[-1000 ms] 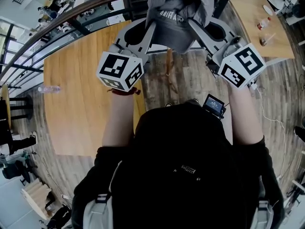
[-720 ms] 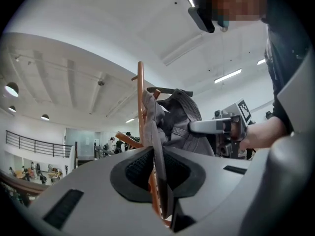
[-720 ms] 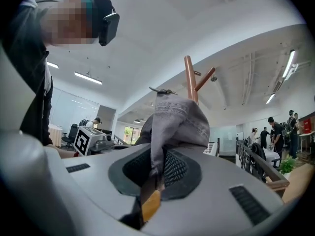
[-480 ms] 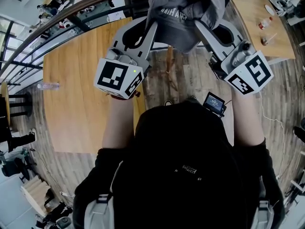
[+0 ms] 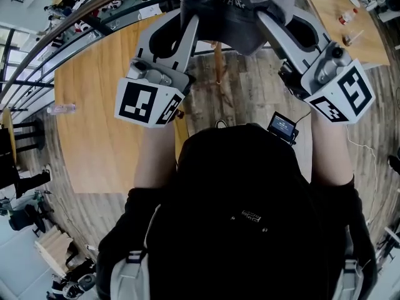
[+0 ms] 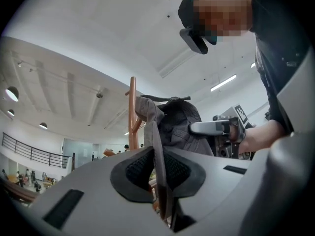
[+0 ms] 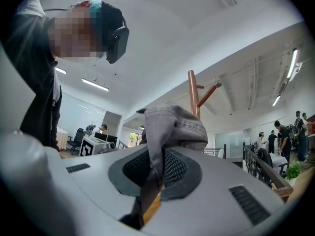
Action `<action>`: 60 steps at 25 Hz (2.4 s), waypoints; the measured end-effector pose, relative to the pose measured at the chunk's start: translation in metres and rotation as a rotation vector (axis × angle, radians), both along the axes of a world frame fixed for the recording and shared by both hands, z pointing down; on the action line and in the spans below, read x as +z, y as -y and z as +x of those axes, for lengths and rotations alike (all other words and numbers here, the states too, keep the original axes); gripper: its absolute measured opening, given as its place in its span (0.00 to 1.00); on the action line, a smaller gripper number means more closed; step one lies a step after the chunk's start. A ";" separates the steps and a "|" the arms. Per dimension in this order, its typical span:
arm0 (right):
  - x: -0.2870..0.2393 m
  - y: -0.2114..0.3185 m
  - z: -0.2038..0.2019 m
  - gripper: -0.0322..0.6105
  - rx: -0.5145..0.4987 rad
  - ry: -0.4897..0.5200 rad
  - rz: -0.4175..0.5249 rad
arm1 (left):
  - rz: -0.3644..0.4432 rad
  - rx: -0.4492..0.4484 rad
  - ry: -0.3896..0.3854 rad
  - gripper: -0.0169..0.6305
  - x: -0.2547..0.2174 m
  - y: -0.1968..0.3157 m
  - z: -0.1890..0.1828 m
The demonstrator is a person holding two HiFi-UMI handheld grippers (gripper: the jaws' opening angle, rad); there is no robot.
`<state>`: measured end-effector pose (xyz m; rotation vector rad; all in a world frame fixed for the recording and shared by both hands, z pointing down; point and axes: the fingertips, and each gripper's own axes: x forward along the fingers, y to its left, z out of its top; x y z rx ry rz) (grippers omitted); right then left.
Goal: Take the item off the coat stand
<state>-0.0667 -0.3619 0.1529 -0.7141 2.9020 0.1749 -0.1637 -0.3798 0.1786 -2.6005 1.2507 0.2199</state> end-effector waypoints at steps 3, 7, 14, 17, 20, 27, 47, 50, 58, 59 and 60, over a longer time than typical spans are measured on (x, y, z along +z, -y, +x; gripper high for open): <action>0.000 0.000 0.007 0.11 -0.002 0.010 -0.001 | 0.011 0.003 -0.015 0.08 -0.001 0.000 0.006; -0.009 -0.008 0.031 0.11 0.002 0.021 -0.010 | 0.017 -0.005 -0.018 0.08 -0.007 -0.008 0.030; -0.012 -0.017 0.074 0.11 0.021 0.030 -0.038 | -0.018 0.015 -0.021 0.08 -0.010 -0.015 0.074; -0.011 -0.017 0.091 0.11 0.036 0.039 -0.045 | -0.029 0.031 -0.017 0.08 -0.008 -0.012 0.092; -0.005 -0.017 0.108 0.11 0.069 0.039 -0.056 | -0.052 0.065 -0.011 0.08 -0.002 -0.009 0.110; 0.015 -0.011 0.156 0.11 0.164 0.030 -0.147 | -0.167 0.174 0.003 0.08 0.020 0.005 0.160; 0.078 0.013 0.177 0.10 0.184 0.042 -0.332 | -0.341 0.181 0.061 0.08 0.079 0.021 0.183; 0.078 0.016 0.175 0.10 0.177 0.041 -0.333 | -0.340 0.176 0.062 0.08 0.080 0.023 0.181; 0.083 0.019 0.168 0.10 0.169 0.033 -0.334 | -0.345 0.169 0.059 0.08 0.085 0.026 0.174; 0.082 0.019 0.167 0.10 0.168 0.031 -0.334 | -0.346 0.169 0.059 0.08 0.084 0.026 0.173; 0.082 0.019 0.165 0.10 0.168 0.030 -0.334 | -0.346 0.168 0.059 0.08 0.084 0.026 0.172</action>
